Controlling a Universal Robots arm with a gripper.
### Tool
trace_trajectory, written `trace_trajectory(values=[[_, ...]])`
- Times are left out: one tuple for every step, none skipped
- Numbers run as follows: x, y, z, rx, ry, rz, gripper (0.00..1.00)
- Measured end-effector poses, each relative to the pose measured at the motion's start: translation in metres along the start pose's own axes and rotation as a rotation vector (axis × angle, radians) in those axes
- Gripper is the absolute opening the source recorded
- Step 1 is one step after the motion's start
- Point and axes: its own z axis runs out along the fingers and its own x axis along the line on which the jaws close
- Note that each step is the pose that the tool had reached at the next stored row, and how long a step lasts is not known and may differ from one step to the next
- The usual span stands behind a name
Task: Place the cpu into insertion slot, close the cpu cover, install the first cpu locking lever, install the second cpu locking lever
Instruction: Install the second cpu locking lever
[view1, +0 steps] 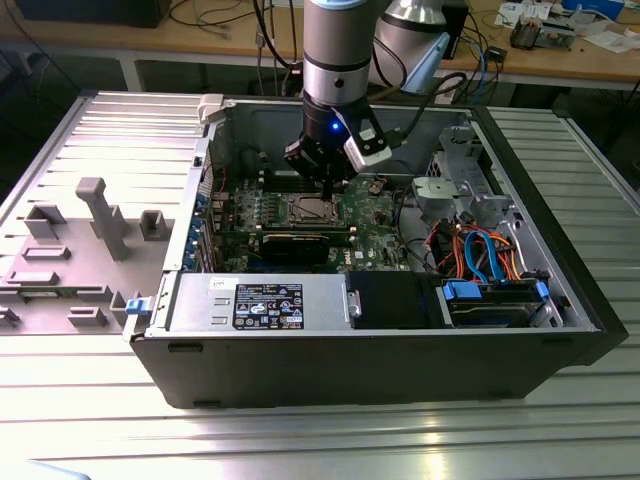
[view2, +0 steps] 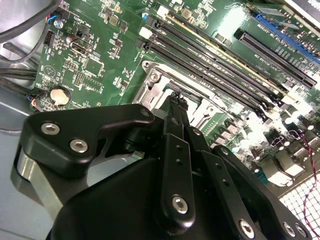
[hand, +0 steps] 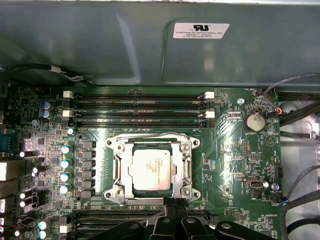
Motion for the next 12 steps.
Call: trace_trajectory(values=[[-0.0001, 0.0002, -0.0029, -0.0004, -0.0001, 0.000, 0.11], [-0.0003, 0.0005, -0.0080, -0.0004, 0.0000, 0.000, 0.11], [-0.0004, 0.0007, -0.0098, -0.0004, 0.0002, 0.000, 0.11], [-0.0004, 0.0007, -0.0097, -0.0006, 0.0003, 0.000, 0.11], [-0.0004, 0.0007, -0.0097, -0.0006, 0.0003, 0.000, 0.11], [-0.0004, 0.0007, -0.0097, -0.0006, 0.0004, 0.000, 0.11], [-0.0004, 0.0007, -0.0098, -0.0004, 0.0005, 0.000, 0.11], [-0.0004, 0.0006, -0.0098, -0.0004, 0.0005, 0.000, 0.11], [-0.0004, 0.0006, -0.0098, -0.0003, 0.0005, 0.000, 0.11], [-0.0004, 0.0004, -0.0098, -0.0003, 0.0005, 0.000, 0.11], [-0.0004, -0.0001, -0.0098, -0.0003, 0.0006, 0.000, 0.11], [-0.0005, -0.0006, -0.0098, -0.0003, 0.0006, 0.000, 0.11]])
